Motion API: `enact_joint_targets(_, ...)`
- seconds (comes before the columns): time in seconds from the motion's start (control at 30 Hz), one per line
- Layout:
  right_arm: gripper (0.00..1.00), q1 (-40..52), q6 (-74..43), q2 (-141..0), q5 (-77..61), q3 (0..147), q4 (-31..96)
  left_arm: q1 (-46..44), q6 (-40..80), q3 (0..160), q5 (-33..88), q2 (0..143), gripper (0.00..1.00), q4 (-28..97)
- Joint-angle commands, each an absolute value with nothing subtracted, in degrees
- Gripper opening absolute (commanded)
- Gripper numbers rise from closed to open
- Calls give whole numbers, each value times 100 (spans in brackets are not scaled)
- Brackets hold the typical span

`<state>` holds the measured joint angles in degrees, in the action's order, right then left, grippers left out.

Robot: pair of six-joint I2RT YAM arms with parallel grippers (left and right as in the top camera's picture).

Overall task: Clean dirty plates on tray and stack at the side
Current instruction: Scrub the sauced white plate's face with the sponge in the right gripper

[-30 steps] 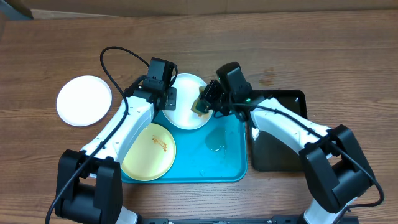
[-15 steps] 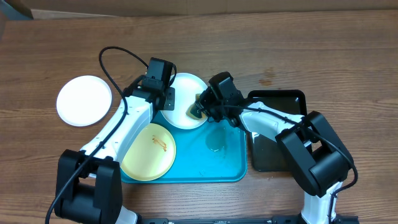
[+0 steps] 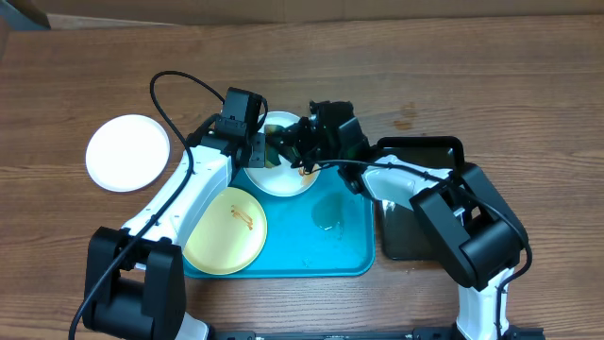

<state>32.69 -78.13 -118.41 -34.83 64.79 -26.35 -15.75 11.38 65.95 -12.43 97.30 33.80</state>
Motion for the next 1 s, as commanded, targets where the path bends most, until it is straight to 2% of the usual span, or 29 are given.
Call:
enact_joint_targets(0.0,4,3070,-7800,-11697,-4346,6488,-2462,-1614,1026,6670,-1203,9749,4,3374)
enact_joint_targets(0.13,4,3055,-7797,-11493,-4372,6488,-1616,-1614,1026,6670,-1203,9749,4,3387)
enact_joint_targets(0.3,4,3055,-7561,-11284,-4088,6488,-1308,-1614,1026,6670,-1203,9749,4,3395)
enact_joint_targets(0.5,4,3065,-6237,-10899,-2617,6488,-176,-1614,1028,6670,-1203,9749,4,3398)
enact_joint_targets(0.63,4,3094,-5857,-10908,-2552,6488,-158,-1614,1026,6670,-1203,9749,4,3402)
enact_joint_targets(0.77,4,3269,-3728,-10908,-2469,6488,-860,-1614,1026,6670,-1203,9749,4,3400)
enact_joint_targets(0.97,4,3614,-2390,-10956,-1798,6488,-751,-1614,1026,6670,-1203,9749,4,3398)
